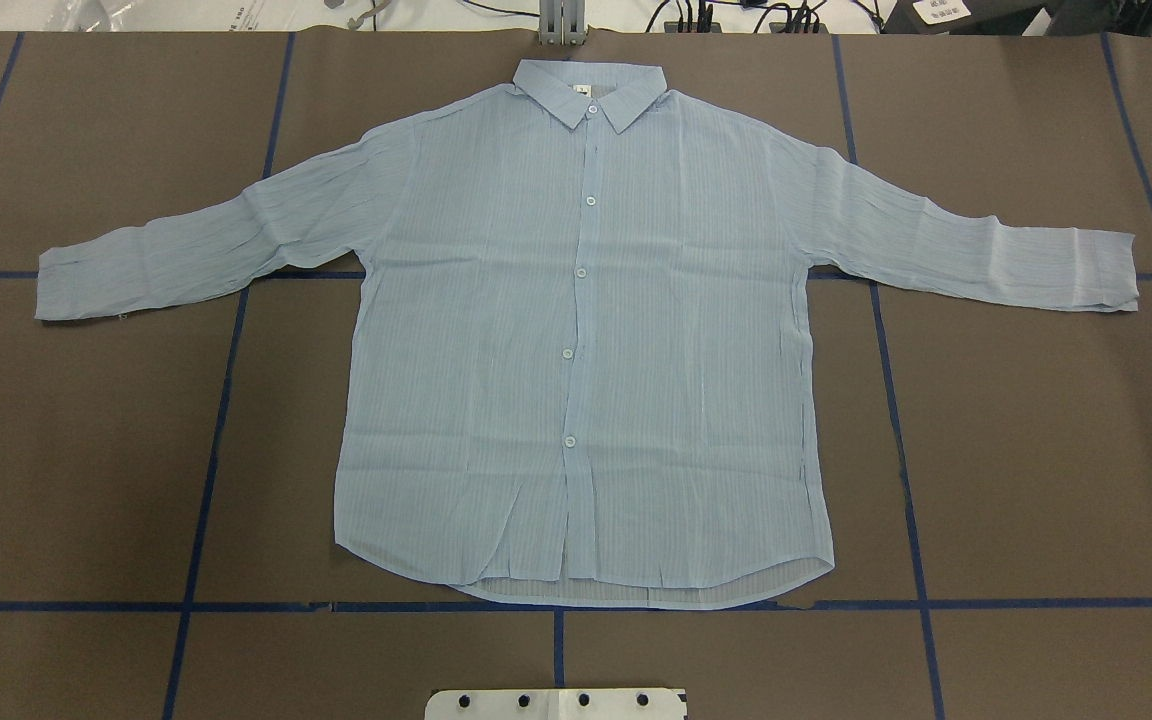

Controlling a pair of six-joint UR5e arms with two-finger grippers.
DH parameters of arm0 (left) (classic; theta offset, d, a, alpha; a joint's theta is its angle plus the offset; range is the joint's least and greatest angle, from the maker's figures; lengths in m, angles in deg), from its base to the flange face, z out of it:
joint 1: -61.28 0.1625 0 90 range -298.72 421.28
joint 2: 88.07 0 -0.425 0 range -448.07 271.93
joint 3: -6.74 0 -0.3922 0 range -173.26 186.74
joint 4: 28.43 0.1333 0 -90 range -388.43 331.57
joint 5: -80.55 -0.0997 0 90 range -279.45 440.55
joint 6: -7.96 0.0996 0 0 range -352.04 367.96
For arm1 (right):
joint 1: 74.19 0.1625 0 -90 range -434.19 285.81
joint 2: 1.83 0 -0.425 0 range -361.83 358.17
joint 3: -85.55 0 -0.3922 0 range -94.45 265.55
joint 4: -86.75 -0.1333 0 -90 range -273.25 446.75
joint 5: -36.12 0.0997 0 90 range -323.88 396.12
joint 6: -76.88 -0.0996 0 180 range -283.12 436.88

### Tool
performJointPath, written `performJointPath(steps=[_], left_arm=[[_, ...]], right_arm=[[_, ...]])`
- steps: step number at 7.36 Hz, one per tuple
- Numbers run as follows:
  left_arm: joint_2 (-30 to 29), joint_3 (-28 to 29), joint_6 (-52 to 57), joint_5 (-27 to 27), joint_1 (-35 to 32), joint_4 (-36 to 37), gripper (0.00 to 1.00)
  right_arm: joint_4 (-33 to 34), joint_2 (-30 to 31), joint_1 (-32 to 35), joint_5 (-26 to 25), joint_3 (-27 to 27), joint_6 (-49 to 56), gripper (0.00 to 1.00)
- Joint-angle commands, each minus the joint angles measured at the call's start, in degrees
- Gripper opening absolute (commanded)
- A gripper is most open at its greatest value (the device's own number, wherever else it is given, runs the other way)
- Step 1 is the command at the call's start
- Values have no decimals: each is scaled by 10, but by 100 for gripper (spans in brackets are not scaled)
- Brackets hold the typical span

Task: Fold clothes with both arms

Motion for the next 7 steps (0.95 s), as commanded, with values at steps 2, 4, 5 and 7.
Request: performJointPath(steps=[2,4,5,7], left_arm=[[-3,4,-3,2,0,-52,99],[6,7,-6,2,0,-79,99],[6,7,-6,2,0,-80,99],[7,8,-7,2,-1,-83,99]], right_arm=[[-108,-57,-58,1,83,-86,100],[-123,-79,-94,-17,107,-108,99],[-142,-94,-111,-29,133,-109,99],[-142,-111,-130,-51,154,-109,98]])
